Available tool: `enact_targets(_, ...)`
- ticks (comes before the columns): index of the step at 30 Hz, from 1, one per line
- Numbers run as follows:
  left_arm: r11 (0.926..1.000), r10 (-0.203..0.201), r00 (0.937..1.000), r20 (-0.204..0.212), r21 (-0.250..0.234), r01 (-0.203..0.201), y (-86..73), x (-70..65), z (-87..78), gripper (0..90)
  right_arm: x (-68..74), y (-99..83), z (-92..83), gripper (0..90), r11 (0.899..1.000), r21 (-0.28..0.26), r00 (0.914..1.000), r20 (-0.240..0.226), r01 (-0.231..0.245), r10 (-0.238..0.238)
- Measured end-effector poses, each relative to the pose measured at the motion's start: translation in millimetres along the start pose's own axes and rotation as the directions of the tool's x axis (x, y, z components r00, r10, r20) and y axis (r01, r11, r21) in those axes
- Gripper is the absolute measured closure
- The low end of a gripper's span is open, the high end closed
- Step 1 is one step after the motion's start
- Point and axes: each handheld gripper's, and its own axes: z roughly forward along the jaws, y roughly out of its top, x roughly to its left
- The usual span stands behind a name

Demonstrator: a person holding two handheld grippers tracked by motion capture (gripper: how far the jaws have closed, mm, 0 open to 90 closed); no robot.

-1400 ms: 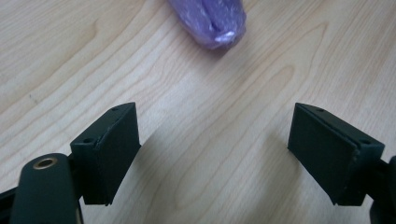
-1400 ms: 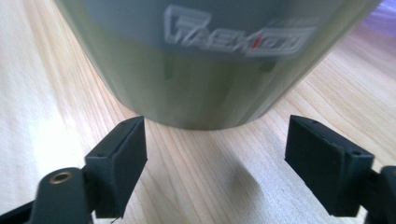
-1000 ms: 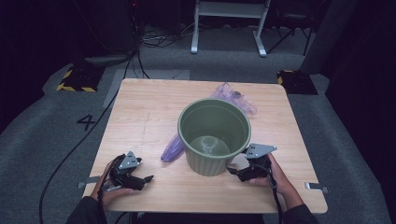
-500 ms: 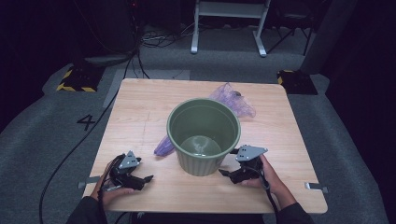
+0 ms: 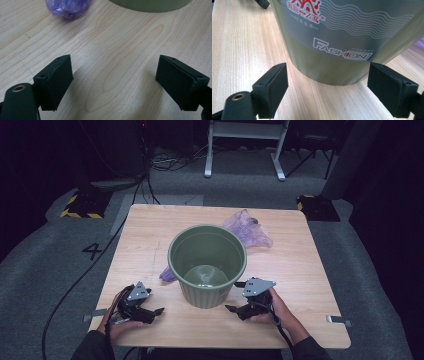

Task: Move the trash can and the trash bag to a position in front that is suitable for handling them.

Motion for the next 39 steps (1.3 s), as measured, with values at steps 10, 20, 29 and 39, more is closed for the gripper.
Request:
enact_targets(10,1.0000,0.001,1.0000,0.000,0.000,-0.001,0.0,0.0,0.0,13.7,7.8,5.4,11.3,18.2,1.000,0.012,0.9994,-0.021,0.028,-0.028)
enact_targets(20,1.0000,0.000,1.0000,0.000,0.000,0.000,0.0,0.0,0.0,13.7,-18.7,-7.0,-5.5,23.9,0.997,0.013,0.9933,0.093,-0.070,0.068)
enact_targets(29,1.0000,0.002,1.0000,0.003,-0.002,-0.002,0.6,0.2,0.9,13.5,-49.8,-13.8,-27.1,25.5,0.991,-0.029,0.9617,0.238,-0.133,0.136)
enact_targets(39,1.0000,0.005,1.0000,0.003,-0.002,-0.005,0.9,0.4,1.0,13.5,-77.7,-0.6,-31.5,25.7,0.985,-0.071,0.9402,0.296,-0.155,0.169)
